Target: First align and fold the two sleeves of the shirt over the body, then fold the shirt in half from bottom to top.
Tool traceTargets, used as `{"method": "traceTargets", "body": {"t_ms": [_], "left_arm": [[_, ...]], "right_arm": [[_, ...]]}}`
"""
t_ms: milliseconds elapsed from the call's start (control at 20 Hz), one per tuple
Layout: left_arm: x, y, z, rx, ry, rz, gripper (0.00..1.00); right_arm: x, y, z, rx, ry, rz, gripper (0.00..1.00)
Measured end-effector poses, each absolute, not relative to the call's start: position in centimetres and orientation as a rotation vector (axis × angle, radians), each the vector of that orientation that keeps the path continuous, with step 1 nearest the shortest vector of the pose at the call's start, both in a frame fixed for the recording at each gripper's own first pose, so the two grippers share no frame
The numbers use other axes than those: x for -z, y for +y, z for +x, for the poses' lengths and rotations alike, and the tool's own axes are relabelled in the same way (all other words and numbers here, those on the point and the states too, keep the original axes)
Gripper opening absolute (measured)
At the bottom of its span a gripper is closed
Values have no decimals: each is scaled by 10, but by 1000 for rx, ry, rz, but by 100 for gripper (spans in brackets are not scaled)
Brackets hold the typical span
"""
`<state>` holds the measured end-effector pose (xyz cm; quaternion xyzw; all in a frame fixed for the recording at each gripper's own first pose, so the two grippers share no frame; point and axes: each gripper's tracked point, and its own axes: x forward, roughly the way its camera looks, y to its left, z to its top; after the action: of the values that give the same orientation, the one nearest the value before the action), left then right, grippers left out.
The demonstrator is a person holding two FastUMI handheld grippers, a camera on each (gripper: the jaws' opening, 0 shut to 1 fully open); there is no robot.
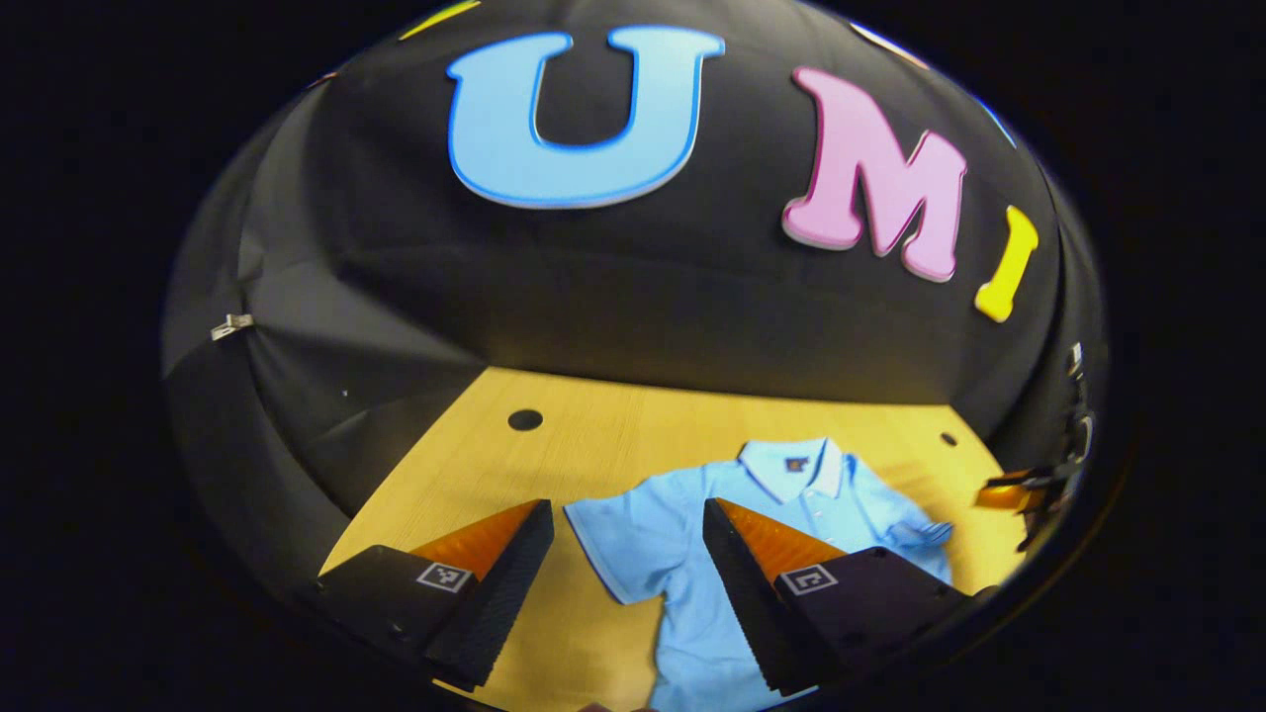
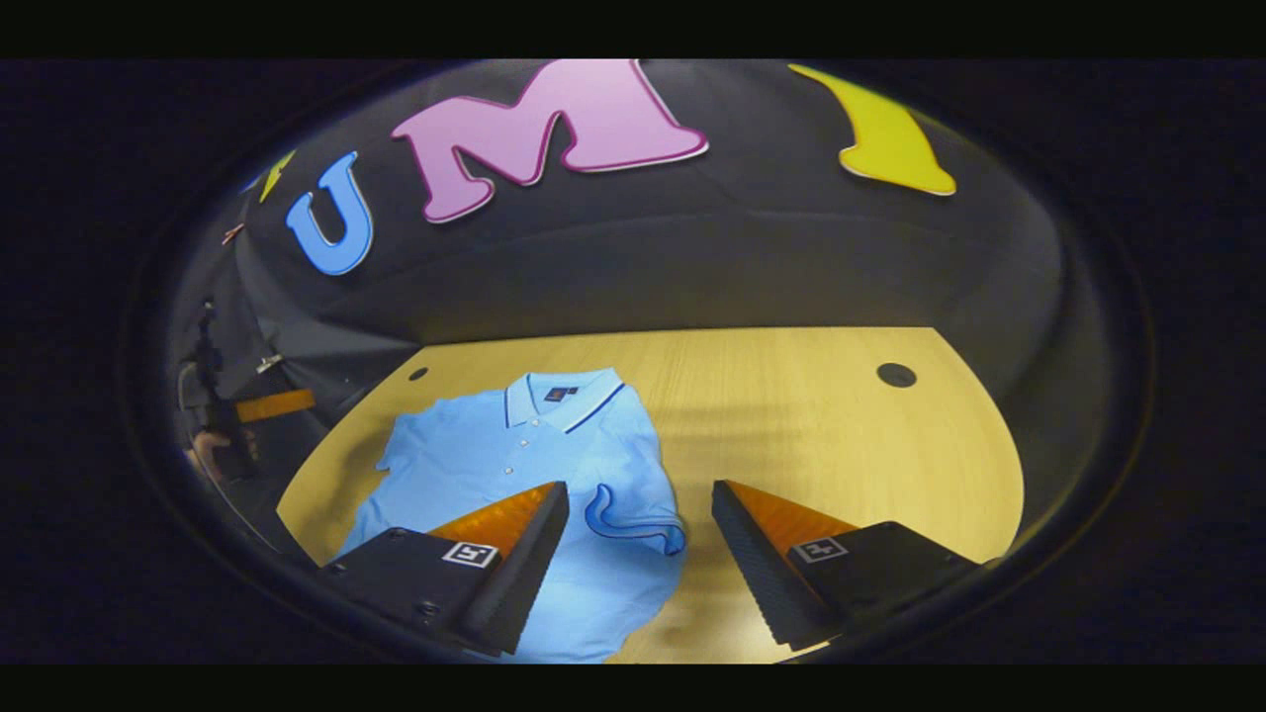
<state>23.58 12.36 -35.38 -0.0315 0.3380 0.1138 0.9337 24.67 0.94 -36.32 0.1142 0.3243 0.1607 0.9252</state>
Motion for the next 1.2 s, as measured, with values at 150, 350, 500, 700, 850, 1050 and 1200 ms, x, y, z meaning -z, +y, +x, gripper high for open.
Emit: {"method": "traceTargets", "body": {"t_ms": [150, 350, 500, 700, 850, 1050, 1200], "left_arm": [[415, 140, 257, -229, 828, -43, 97], [481, 158, 281, -255, 979, 39, 97], [505, 154, 287, -231, 1014, 30, 99], [506, 130, 291, -147, 1028, 61, 18], [475, 88, 314, -33, 928, 20, 6], [447, 20, 305, 193, 934, -35, 6], [457, -11, 294, 260, 975, -57, 6]], "right_arm": [[356, -13, 236, -296, 653, 217, 92], [366, -31, 219, -241, 689, 262, 92], [375, -41, 216, -209, 690, 270, 92], [384, -49, 209, -183, 705, 310, 92], [383, -46, 207, -178, 698, 333, 92], [383, -39, 206, -190, 696, 329, 92], [382, -32, 204, -205, 693, 334, 92]]}}
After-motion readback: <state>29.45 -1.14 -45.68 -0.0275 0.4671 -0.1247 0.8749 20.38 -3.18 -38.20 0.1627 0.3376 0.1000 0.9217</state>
